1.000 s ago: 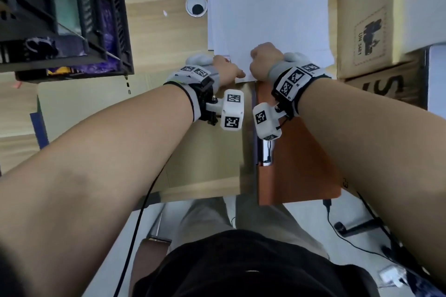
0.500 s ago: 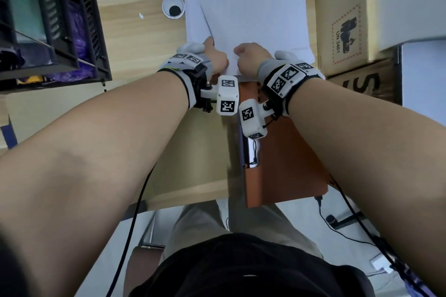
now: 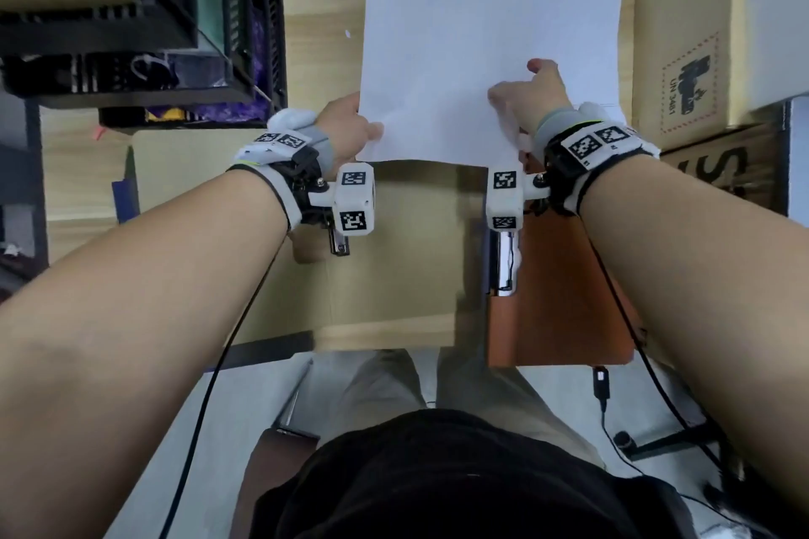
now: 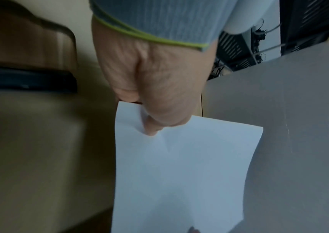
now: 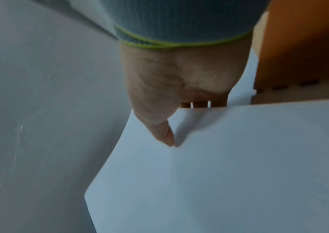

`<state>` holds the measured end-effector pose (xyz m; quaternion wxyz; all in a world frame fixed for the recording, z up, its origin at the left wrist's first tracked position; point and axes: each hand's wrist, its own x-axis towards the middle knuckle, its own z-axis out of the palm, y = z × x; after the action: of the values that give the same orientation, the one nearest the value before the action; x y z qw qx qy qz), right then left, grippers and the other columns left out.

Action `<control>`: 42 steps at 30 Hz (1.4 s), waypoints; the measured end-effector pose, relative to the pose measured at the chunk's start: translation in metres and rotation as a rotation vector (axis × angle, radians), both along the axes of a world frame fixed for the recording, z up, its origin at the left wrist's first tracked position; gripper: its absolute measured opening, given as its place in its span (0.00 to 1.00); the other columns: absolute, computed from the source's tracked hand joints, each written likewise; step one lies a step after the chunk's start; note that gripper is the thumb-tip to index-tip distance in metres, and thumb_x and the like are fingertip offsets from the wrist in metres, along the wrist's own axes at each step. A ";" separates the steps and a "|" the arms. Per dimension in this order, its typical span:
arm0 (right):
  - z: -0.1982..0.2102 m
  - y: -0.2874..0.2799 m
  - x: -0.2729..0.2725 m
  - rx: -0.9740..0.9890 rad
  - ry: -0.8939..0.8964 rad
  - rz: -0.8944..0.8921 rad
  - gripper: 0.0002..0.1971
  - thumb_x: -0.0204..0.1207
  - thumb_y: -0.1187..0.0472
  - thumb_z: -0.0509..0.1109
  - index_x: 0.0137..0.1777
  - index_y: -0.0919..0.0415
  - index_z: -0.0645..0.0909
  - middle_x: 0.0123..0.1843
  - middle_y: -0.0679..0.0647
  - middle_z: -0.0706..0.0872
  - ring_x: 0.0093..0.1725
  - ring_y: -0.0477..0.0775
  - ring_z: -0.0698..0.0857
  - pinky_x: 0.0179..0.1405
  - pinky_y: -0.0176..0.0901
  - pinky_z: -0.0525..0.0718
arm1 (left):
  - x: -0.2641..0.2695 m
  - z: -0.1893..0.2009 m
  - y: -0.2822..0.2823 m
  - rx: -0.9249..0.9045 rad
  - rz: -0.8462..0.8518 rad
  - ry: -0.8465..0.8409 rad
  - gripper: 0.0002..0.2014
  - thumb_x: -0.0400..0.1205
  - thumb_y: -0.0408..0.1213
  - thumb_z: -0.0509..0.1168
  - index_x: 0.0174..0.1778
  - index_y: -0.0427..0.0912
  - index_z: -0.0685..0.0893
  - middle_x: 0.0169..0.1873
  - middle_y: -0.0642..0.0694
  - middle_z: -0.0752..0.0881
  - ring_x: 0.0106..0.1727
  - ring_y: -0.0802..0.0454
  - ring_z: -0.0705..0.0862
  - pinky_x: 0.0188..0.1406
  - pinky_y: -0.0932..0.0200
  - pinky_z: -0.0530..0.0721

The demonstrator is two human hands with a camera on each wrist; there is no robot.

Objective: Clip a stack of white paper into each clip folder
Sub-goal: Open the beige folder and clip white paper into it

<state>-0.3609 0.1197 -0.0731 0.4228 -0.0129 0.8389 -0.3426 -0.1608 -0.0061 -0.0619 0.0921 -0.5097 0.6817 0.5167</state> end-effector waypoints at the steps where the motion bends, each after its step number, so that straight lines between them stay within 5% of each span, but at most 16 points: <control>1: 0.004 -0.001 0.007 -0.066 -0.048 -0.020 0.19 0.74 0.60 0.68 0.65 0.52 0.71 0.44 0.50 0.75 0.35 0.50 0.77 0.35 0.38 0.79 | 0.014 0.001 0.000 0.020 0.016 0.003 0.20 0.85 0.31 0.63 0.74 0.46 0.77 0.57 0.51 0.83 0.52 0.48 0.82 0.39 0.68 0.82; 2: 0.011 -0.001 0.017 -0.124 -0.064 -0.031 0.10 0.74 0.62 0.70 0.51 0.54 0.73 0.38 0.50 0.73 0.31 0.51 0.74 0.28 0.36 0.76 | 0.027 0.003 0.003 0.013 0.026 0.001 0.20 0.85 0.31 0.63 0.74 0.46 0.77 0.57 0.50 0.84 0.51 0.49 0.81 0.47 0.63 0.82; 3: 0.013 0.000 0.020 -0.181 -0.085 -0.048 0.11 0.73 0.64 0.72 0.41 0.54 0.71 0.34 0.51 0.73 0.30 0.52 0.74 0.28 0.37 0.76 | 0.035 0.002 0.005 -0.009 0.028 -0.013 0.20 0.84 0.30 0.64 0.74 0.45 0.77 0.58 0.50 0.84 0.52 0.51 0.81 0.51 0.61 0.80; 5: 0.020 0.002 0.032 -0.274 -0.136 -0.091 0.15 0.69 0.66 0.75 0.34 0.55 0.70 0.32 0.54 0.77 0.33 0.56 0.78 0.34 0.46 0.79 | 0.052 0.001 0.008 -0.078 0.028 -0.024 0.21 0.83 0.30 0.66 0.72 0.44 0.79 0.62 0.47 0.85 0.55 0.51 0.82 0.53 0.60 0.76; 8: 0.033 0.006 0.054 -0.382 -0.139 -0.061 0.08 0.67 0.68 0.75 0.36 0.57 0.79 0.35 0.54 0.86 0.33 0.58 0.85 0.30 0.45 0.83 | 0.071 0.003 0.010 -0.125 0.074 -0.009 0.23 0.79 0.27 0.68 0.71 0.42 0.80 0.60 0.46 0.86 0.55 0.47 0.84 0.51 0.59 0.78; 12: 0.039 0.013 0.074 -0.520 -0.078 -0.015 0.07 0.63 0.67 0.75 0.42 0.63 0.86 0.45 0.59 0.91 0.44 0.61 0.90 0.47 0.52 0.89 | 0.083 0.015 0.007 -0.185 0.171 0.074 0.22 0.75 0.29 0.73 0.66 0.39 0.83 0.58 0.46 0.87 0.57 0.48 0.86 0.54 0.59 0.81; 15: 0.040 0.017 0.081 -0.549 -0.014 0.001 0.14 0.61 0.69 0.75 0.48 0.70 0.87 0.49 0.62 0.92 0.48 0.61 0.91 0.54 0.56 0.88 | 0.086 0.024 0.007 -0.221 0.235 0.175 0.18 0.75 0.30 0.74 0.62 0.40 0.86 0.51 0.51 0.87 0.51 0.53 0.86 0.44 0.70 0.80; 17: 0.041 0.023 0.086 -0.588 0.027 0.032 0.12 0.59 0.71 0.74 0.44 0.66 0.89 0.46 0.58 0.93 0.47 0.57 0.90 0.55 0.55 0.88 | 0.088 0.029 0.008 -0.274 0.227 0.218 0.15 0.75 0.30 0.75 0.58 0.37 0.88 0.47 0.50 0.87 0.46 0.54 0.85 0.33 0.79 0.76; 19: 0.042 0.026 0.087 -0.566 0.057 0.088 0.11 0.60 0.72 0.73 0.40 0.59 0.89 0.42 0.51 0.92 0.45 0.53 0.88 0.51 0.49 0.87 | 0.089 0.030 0.008 -0.311 0.202 0.229 0.10 0.74 0.29 0.75 0.51 0.30 0.88 0.42 0.45 0.85 0.41 0.52 0.81 0.30 0.78 0.73; 22: 0.042 0.034 0.088 -0.467 0.084 0.178 0.08 0.63 0.70 0.75 0.38 0.56 0.87 0.40 0.50 0.89 0.41 0.49 0.85 0.47 0.45 0.83 | 0.091 0.032 0.012 -0.268 0.162 0.202 0.11 0.78 0.31 0.73 0.54 0.33 0.85 0.46 0.43 0.82 0.46 0.50 0.78 0.35 0.67 0.75; 25: 0.041 0.039 0.090 -0.443 0.100 0.209 0.12 0.60 0.65 0.78 0.46 0.56 0.88 0.47 0.55 0.92 0.47 0.52 0.89 0.55 0.53 0.86 | 0.092 0.028 0.017 -0.267 0.205 0.239 0.20 0.77 0.31 0.74 0.65 0.35 0.83 0.52 0.47 0.84 0.52 0.53 0.81 0.46 0.69 0.75; 33: 0.037 0.042 0.091 -0.448 0.114 0.244 0.12 0.71 0.59 0.80 0.54 0.51 0.87 0.55 0.49 0.92 0.55 0.48 0.90 0.63 0.48 0.86 | 0.090 0.022 0.021 -0.275 0.137 0.184 0.19 0.80 0.37 0.72 0.66 0.35 0.81 0.56 0.44 0.85 0.54 0.49 0.81 0.63 0.52 0.80; 38: 0.040 0.036 0.086 -0.346 0.197 0.266 0.09 0.76 0.52 0.74 0.50 0.56 0.87 0.42 0.46 0.90 0.37 0.45 0.87 0.42 0.41 0.86 | 0.090 0.017 0.017 -0.243 0.133 0.127 0.10 0.81 0.39 0.69 0.55 0.40 0.89 0.49 0.43 0.91 0.51 0.43 0.88 0.57 0.47 0.86; 40: 0.035 0.037 0.088 -0.265 0.183 0.283 0.15 0.75 0.47 0.75 0.53 0.57 0.85 0.43 0.47 0.88 0.36 0.45 0.86 0.37 0.36 0.83 | 0.089 0.011 0.020 -0.247 0.073 0.068 0.09 0.83 0.40 0.65 0.51 0.40 0.87 0.42 0.47 0.88 0.43 0.45 0.85 0.48 0.55 0.84; 42: 0.023 0.040 0.090 -0.167 0.110 0.267 0.27 0.67 0.39 0.78 0.57 0.59 0.84 0.46 0.50 0.89 0.40 0.52 0.87 0.42 0.40 0.86 | 0.091 0.003 0.023 -0.266 0.049 -0.005 0.10 0.83 0.40 0.63 0.37 0.42 0.80 0.30 0.50 0.77 0.31 0.51 0.74 0.32 0.60 0.72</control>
<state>-0.2705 0.1595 -0.0497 0.4155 -0.1781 0.8201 -0.3509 -0.0699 0.0165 -0.0587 0.0130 -0.5352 0.7313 0.4226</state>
